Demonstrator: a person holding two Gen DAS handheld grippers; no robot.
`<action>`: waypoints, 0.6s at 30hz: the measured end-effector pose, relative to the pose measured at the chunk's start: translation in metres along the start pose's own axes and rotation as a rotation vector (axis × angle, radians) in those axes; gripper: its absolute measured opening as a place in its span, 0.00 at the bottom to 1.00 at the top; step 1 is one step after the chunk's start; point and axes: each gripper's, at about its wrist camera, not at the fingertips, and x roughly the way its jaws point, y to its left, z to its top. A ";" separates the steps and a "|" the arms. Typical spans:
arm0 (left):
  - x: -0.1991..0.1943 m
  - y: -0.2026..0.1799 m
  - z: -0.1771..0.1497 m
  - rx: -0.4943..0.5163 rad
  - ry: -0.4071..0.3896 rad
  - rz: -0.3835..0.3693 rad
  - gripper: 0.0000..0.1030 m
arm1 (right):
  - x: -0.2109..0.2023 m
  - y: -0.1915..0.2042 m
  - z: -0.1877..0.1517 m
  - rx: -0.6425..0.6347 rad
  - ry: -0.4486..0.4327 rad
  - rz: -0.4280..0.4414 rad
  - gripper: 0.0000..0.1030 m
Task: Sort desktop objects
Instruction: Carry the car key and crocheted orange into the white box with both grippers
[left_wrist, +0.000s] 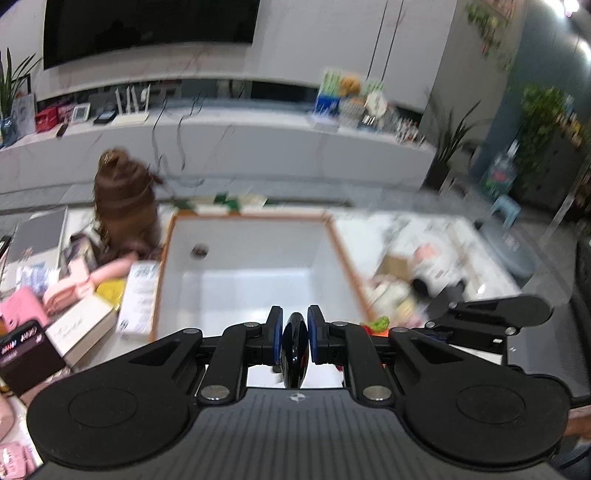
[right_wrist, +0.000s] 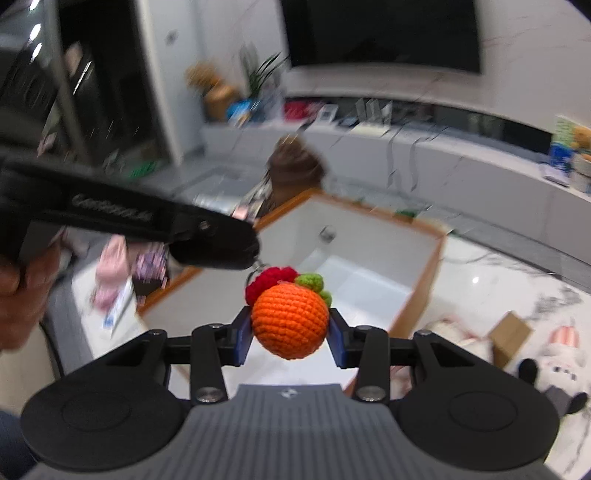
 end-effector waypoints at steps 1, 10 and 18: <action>0.006 0.004 -0.005 -0.004 0.026 -0.001 0.15 | 0.007 0.004 -0.001 -0.019 0.027 0.006 0.42; 0.048 0.011 -0.027 0.077 0.188 0.080 0.12 | 0.052 0.010 -0.010 -0.109 0.198 0.008 0.42; 0.060 0.002 -0.031 0.119 0.227 0.072 0.11 | 0.077 0.006 -0.008 -0.140 0.252 -0.008 0.42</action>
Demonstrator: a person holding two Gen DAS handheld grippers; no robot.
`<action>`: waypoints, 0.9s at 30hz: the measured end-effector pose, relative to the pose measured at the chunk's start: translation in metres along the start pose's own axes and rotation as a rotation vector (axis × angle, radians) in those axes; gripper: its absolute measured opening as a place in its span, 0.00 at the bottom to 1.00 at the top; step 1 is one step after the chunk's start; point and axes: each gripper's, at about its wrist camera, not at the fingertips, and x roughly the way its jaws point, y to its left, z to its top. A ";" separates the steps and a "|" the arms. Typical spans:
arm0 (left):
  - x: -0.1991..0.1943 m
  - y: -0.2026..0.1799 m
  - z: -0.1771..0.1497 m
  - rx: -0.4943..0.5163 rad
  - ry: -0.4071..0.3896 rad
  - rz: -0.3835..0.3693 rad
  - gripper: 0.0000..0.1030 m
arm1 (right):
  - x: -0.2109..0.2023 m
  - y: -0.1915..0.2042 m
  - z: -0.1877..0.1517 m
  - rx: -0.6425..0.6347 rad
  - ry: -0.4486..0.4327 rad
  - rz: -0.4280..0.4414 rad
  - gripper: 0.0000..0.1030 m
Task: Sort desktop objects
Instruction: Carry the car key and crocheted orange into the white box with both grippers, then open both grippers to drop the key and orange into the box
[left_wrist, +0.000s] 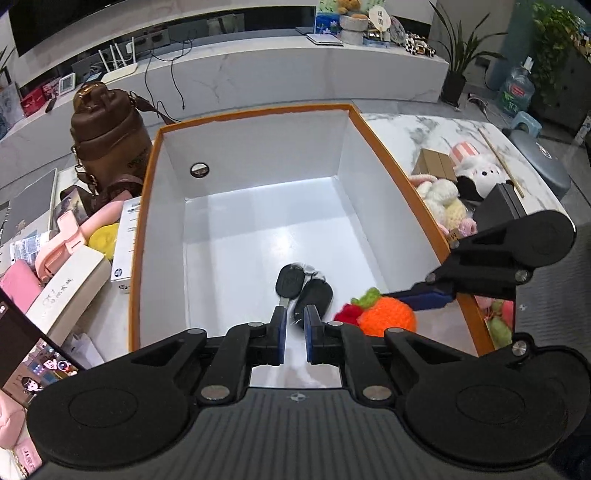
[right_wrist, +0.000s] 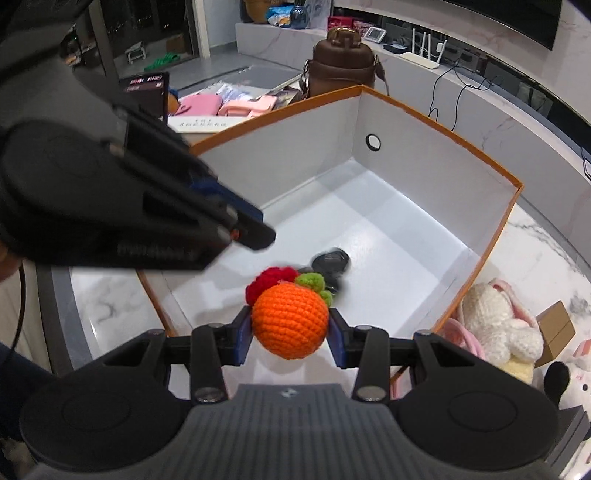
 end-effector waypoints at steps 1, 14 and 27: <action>0.001 -0.001 -0.001 0.001 0.004 -0.002 0.11 | 0.001 -0.001 0.001 -0.002 0.003 -0.005 0.42; 0.008 0.003 0.000 -0.031 0.024 0.033 0.31 | -0.006 -0.002 -0.004 0.008 -0.037 -0.005 0.58; -0.002 0.004 0.011 -0.112 -0.038 0.088 0.67 | -0.039 -0.013 -0.013 0.075 -0.151 -0.014 0.61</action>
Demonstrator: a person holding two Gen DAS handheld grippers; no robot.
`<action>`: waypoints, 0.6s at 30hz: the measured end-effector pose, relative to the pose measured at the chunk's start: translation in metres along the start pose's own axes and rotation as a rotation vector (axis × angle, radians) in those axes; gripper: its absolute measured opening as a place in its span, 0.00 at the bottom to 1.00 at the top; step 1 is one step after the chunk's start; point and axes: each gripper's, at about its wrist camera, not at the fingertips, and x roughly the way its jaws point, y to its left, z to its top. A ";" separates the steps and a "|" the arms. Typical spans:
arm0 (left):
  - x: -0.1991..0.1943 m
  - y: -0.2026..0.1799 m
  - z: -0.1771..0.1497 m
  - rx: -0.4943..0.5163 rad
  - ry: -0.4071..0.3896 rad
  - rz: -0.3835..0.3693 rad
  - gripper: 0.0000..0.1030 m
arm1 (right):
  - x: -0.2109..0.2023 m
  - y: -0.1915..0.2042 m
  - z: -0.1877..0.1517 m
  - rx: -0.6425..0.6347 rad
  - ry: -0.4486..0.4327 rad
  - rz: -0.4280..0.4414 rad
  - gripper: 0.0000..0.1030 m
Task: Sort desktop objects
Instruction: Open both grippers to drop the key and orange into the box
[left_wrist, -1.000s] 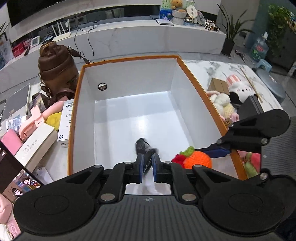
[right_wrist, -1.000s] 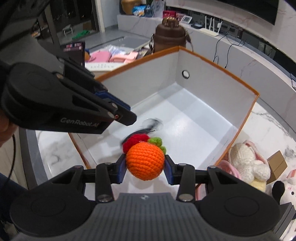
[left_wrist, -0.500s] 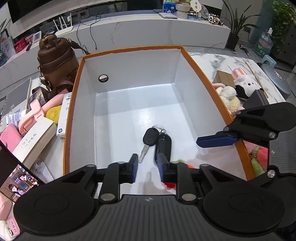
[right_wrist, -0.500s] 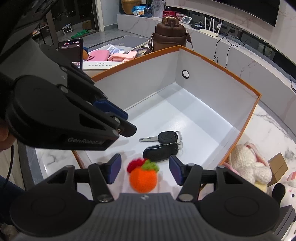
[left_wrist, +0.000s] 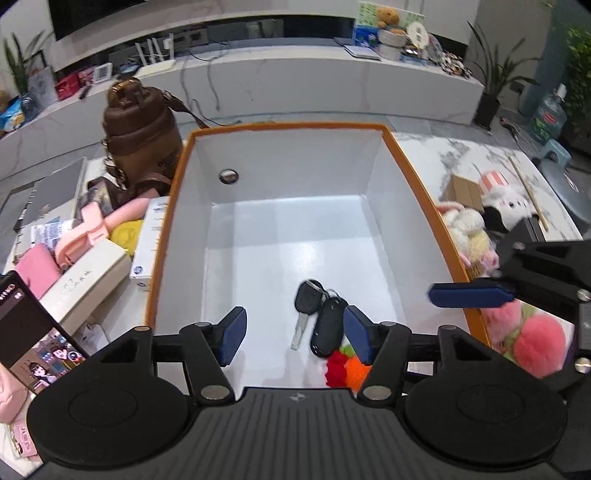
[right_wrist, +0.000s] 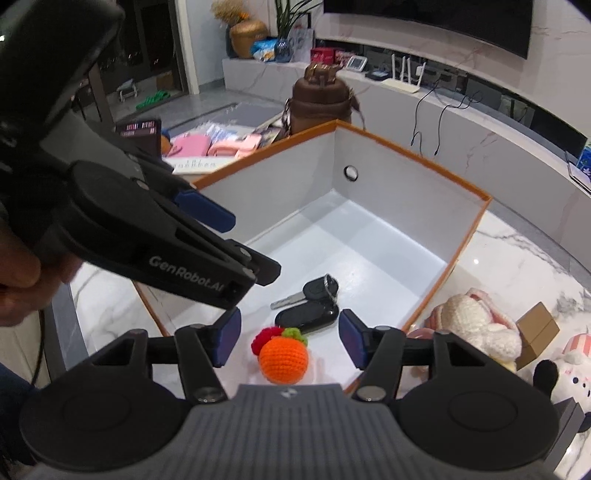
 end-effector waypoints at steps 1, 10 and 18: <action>-0.002 -0.001 0.001 -0.005 -0.009 0.011 0.67 | -0.003 -0.002 0.000 0.008 -0.010 -0.001 0.61; -0.011 -0.027 0.012 0.013 -0.044 0.006 0.84 | -0.042 -0.022 -0.012 0.074 -0.085 -0.040 0.65; -0.017 -0.060 0.019 0.048 -0.066 -0.001 0.86 | -0.073 -0.045 -0.030 0.123 -0.103 -0.088 0.66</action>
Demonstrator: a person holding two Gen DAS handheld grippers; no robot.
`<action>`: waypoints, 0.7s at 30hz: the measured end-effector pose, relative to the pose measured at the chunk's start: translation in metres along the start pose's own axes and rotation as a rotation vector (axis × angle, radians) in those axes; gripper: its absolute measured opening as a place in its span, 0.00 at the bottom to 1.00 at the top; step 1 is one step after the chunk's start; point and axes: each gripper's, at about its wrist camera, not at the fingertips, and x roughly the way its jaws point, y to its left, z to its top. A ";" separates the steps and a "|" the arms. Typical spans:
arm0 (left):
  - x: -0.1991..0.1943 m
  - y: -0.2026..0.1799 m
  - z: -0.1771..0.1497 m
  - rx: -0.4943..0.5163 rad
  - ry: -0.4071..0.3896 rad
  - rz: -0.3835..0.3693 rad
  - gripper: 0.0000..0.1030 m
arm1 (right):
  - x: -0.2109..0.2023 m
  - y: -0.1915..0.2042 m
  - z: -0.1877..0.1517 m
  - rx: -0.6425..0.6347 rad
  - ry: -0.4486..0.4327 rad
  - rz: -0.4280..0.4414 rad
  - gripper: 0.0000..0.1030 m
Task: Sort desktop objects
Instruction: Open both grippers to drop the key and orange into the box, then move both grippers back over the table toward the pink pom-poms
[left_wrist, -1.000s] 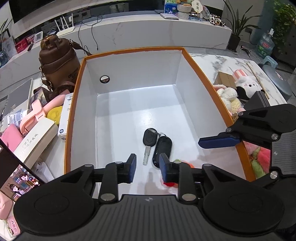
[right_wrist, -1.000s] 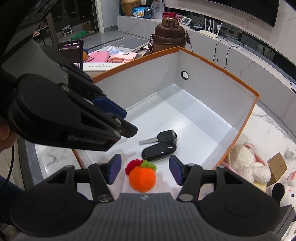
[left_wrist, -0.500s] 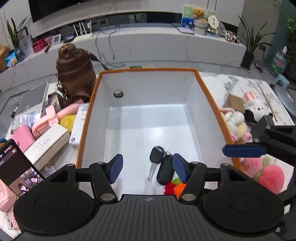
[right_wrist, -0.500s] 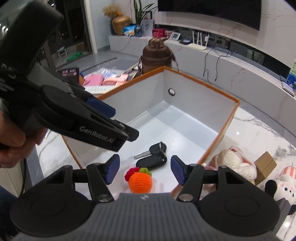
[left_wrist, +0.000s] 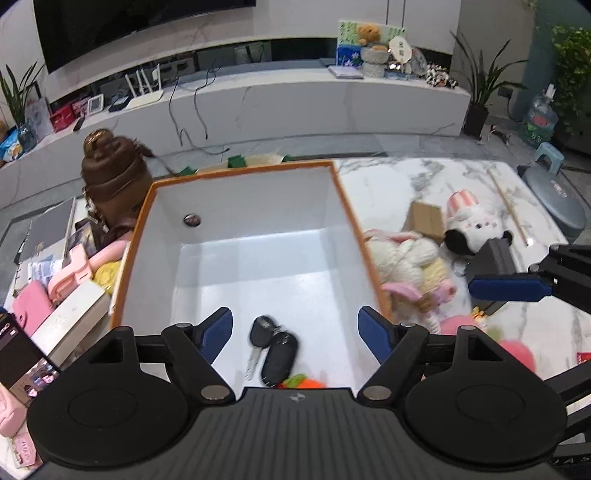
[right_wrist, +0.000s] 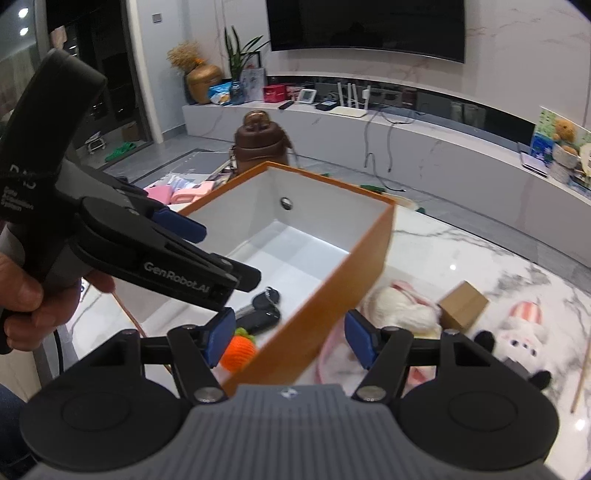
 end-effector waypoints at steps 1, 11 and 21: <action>0.000 -0.003 0.002 -0.008 0.004 -0.007 0.86 | -0.003 -0.003 -0.002 0.004 0.000 -0.007 0.66; -0.027 -0.054 0.000 0.125 -0.188 -0.079 0.87 | -0.028 -0.033 -0.030 0.041 0.023 -0.066 0.66; -0.014 -0.086 -0.005 0.162 -0.146 -0.192 0.87 | -0.022 -0.055 -0.081 0.050 0.143 -0.105 0.66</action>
